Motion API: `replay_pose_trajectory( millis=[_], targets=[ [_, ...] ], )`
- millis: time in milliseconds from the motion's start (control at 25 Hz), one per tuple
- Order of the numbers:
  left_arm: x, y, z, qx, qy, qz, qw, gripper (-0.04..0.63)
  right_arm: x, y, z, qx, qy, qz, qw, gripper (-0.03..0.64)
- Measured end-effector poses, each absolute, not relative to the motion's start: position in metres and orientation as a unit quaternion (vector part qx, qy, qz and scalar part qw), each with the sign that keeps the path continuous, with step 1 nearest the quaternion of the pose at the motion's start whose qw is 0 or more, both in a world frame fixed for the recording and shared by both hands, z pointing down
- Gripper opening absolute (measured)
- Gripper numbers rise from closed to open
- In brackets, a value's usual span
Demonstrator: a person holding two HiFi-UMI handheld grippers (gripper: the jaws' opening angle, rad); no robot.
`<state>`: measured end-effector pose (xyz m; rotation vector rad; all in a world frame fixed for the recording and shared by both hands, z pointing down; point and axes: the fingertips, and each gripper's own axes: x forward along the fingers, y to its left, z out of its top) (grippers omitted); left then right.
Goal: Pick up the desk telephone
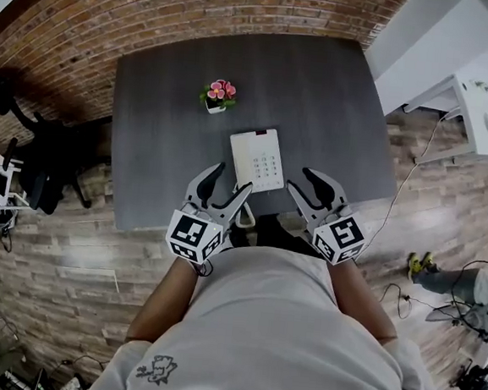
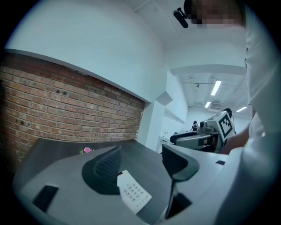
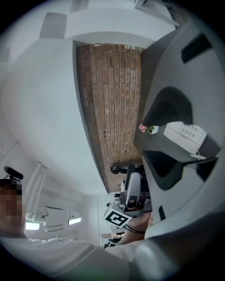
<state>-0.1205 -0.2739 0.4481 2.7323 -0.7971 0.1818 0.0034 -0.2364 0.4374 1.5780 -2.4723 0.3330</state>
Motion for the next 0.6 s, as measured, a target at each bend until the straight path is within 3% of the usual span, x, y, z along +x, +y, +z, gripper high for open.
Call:
replay_pose_trajectory(
  millis=[600],
  targets=[
    [-0.107, -0.297, 0.533, 0.925, -0.259, 0.124, 0.251, 0.308, 0.028, -0.273, 0.55, 0.474, -0.837, 0.219, 0.165, 0.181]
  ],
)
